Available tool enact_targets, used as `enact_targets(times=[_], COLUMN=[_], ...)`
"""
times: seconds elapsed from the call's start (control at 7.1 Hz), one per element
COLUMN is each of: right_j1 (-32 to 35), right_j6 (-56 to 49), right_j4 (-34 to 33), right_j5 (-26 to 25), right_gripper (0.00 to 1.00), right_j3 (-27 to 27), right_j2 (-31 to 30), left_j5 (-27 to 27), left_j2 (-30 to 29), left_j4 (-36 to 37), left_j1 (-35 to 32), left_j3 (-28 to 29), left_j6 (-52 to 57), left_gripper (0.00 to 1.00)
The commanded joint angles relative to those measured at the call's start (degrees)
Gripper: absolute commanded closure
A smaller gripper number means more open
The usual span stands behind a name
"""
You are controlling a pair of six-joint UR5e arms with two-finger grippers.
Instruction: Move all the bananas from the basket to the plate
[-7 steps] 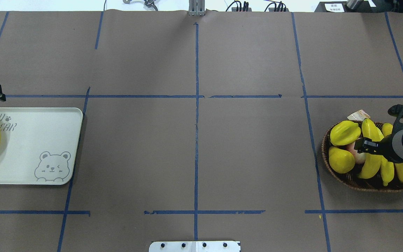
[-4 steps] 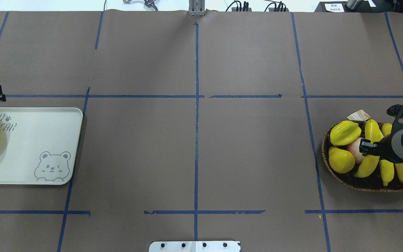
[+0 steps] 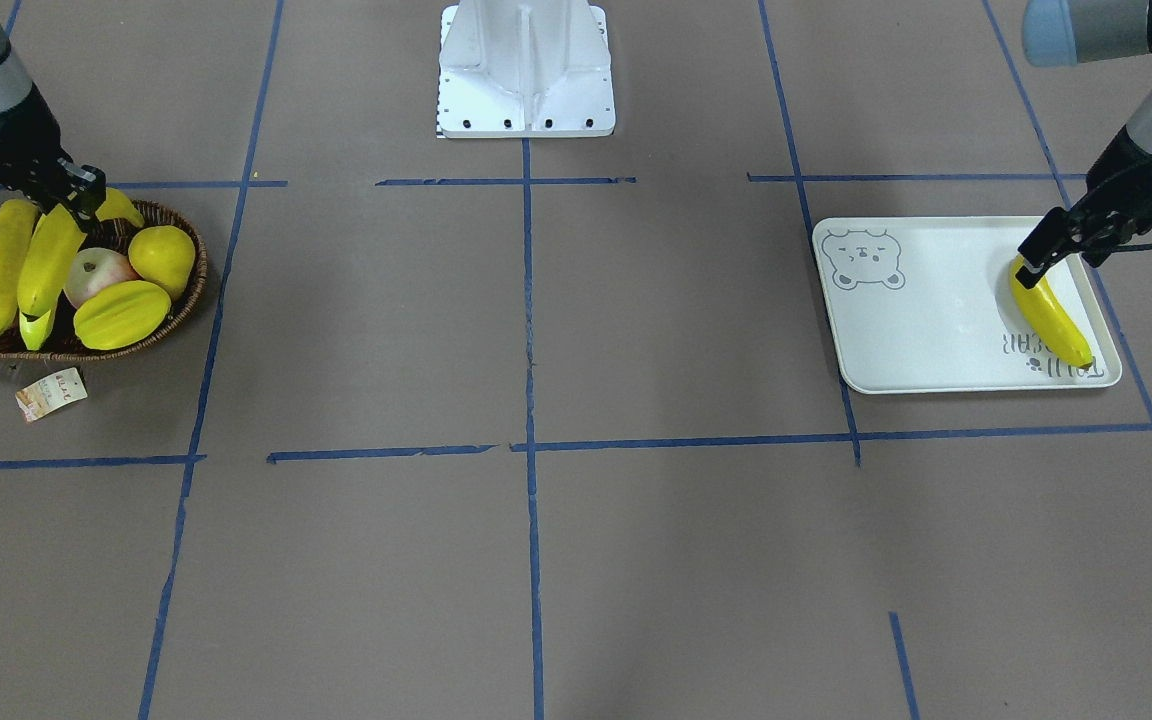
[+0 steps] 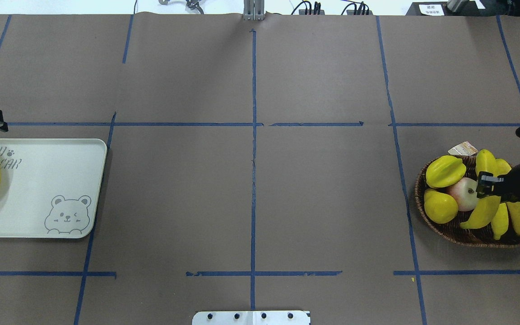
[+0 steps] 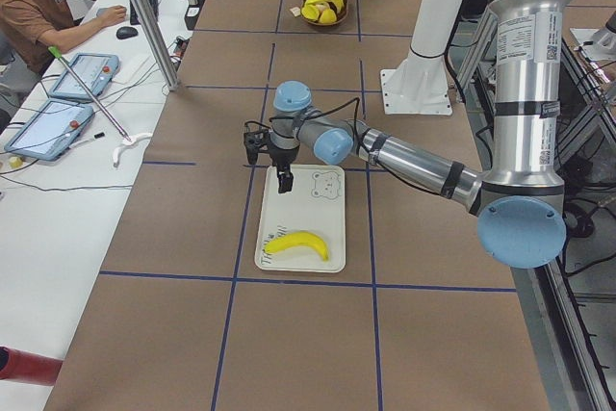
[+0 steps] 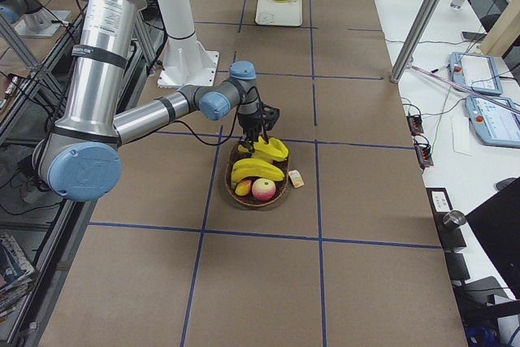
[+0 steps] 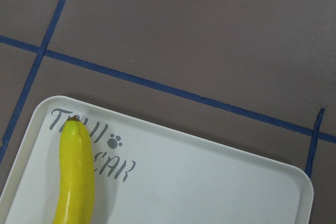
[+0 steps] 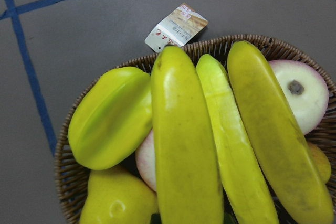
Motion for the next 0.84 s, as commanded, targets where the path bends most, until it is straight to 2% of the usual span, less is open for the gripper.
enact_targets(times=[0.0, 0.28, 0.42, 0.56, 0.7], right_j1=[12.4, 11.2, 6.4, 2.4, -2.1], right_j6=[-16.1, -16.9, -15.2, -9.4, -4.1], right_j4=[-6.4, -5.9, -5.9, -5.8, -5.5], right_j5=[15.4, 23.7, 24.9, 24.3, 20.2], right_gripper=[1.00, 1.00, 1.00, 1.00, 0.99], right_j3=[5.0, 0.7, -2.1, -5.8, -8.4], right_j2=[0.7, 16.6, 25.7, 34.2, 41.2], left_j5=[-0.1, -0.2, -0.3, -3.9, -8.4], left_j2=[-0.1, -1.0, -4.2, -8.4, -12.5], left_j4=[0.0, -1.0, -1.1, -1.7, -1.8], left_j1=[0.1, 0.2, 0.7, 1.7, 2.4], left_j3=[-0.4, -0.5, -0.7, -0.8, -0.8], left_j6=[-0.1, 0.0, 0.0, -0.1, -4.6], left_gripper=[0.00, 0.00, 0.00, 0.00, 0.00])
